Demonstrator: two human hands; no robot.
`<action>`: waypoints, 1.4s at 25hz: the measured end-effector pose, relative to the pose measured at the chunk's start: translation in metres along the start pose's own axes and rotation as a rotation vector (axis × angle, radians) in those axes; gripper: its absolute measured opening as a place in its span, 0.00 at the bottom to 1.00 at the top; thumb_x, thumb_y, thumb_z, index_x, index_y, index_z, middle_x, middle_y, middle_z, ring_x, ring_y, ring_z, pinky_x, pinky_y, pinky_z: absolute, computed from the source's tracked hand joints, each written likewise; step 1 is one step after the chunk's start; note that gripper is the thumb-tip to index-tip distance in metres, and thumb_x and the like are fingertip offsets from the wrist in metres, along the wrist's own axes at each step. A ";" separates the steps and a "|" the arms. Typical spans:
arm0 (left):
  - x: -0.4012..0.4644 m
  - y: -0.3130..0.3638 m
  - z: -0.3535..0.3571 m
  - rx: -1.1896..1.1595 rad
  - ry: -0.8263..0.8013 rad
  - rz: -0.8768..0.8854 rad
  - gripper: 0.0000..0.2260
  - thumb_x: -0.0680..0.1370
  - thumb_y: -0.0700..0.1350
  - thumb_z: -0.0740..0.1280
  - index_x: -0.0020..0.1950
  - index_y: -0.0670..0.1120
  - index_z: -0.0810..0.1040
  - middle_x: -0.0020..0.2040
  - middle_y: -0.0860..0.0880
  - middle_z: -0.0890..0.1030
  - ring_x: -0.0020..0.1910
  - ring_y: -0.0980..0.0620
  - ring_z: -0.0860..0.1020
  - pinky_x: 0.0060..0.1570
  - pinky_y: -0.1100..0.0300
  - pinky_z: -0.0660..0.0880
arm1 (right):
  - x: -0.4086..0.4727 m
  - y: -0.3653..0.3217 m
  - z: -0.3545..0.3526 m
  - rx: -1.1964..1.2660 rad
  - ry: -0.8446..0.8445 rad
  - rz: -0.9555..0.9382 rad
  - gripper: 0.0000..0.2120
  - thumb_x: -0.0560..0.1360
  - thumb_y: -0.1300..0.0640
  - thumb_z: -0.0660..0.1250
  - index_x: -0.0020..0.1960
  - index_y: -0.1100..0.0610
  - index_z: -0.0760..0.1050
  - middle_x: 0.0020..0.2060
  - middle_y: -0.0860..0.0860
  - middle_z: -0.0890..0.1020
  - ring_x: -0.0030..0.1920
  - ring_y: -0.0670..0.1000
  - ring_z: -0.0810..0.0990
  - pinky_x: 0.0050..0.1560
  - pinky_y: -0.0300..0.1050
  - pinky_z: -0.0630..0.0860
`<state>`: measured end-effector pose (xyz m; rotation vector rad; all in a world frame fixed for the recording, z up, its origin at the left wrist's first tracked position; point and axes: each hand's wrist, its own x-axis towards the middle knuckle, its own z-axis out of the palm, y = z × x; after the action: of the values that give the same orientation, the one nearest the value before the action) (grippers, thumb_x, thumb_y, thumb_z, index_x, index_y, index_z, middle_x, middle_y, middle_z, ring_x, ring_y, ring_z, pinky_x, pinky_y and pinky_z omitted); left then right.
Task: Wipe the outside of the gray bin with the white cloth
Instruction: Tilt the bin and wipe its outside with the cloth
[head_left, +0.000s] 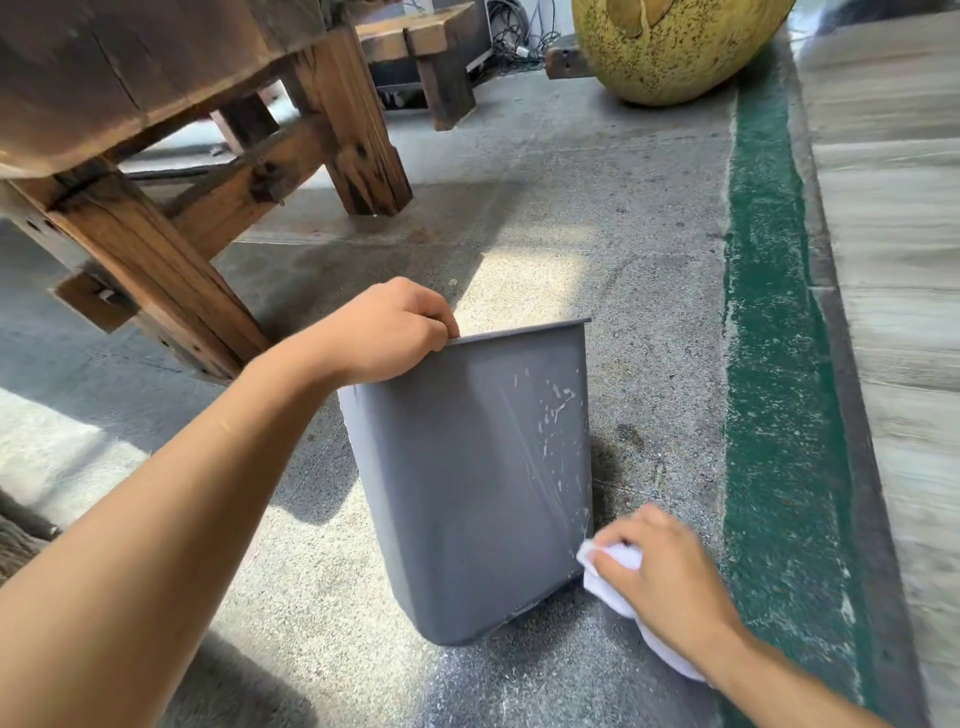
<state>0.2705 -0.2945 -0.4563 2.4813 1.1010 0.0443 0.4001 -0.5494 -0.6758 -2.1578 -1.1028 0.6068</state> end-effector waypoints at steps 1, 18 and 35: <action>0.000 0.002 0.002 -0.004 0.000 -0.008 0.11 0.76 0.38 0.65 0.45 0.51 0.85 0.24 0.65 0.76 0.30 0.66 0.74 0.27 0.74 0.64 | 0.010 -0.015 -0.011 0.079 0.074 -0.029 0.02 0.72 0.48 0.76 0.42 0.44 0.84 0.43 0.41 0.77 0.42 0.40 0.78 0.42 0.36 0.74; -0.004 -0.010 0.013 -0.209 0.021 -0.061 0.21 0.65 0.50 0.60 0.49 0.49 0.89 0.49 0.42 0.87 0.47 0.40 0.80 0.57 0.50 0.77 | 0.065 -0.081 0.000 0.127 0.154 -0.307 0.07 0.73 0.47 0.73 0.45 0.49 0.80 0.44 0.45 0.74 0.43 0.48 0.78 0.45 0.49 0.77; 0.000 -0.019 0.014 0.070 0.010 -0.044 0.08 0.80 0.47 0.65 0.52 0.50 0.84 0.52 0.50 0.84 0.54 0.47 0.78 0.54 0.57 0.73 | 0.042 -0.033 -0.016 0.240 0.111 -0.085 0.03 0.70 0.49 0.75 0.39 0.47 0.82 0.43 0.43 0.79 0.44 0.41 0.79 0.48 0.48 0.79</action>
<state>0.2596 -0.2885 -0.4761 2.5197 1.1805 0.0048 0.4156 -0.5045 -0.6453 -1.9060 -1.0023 0.5442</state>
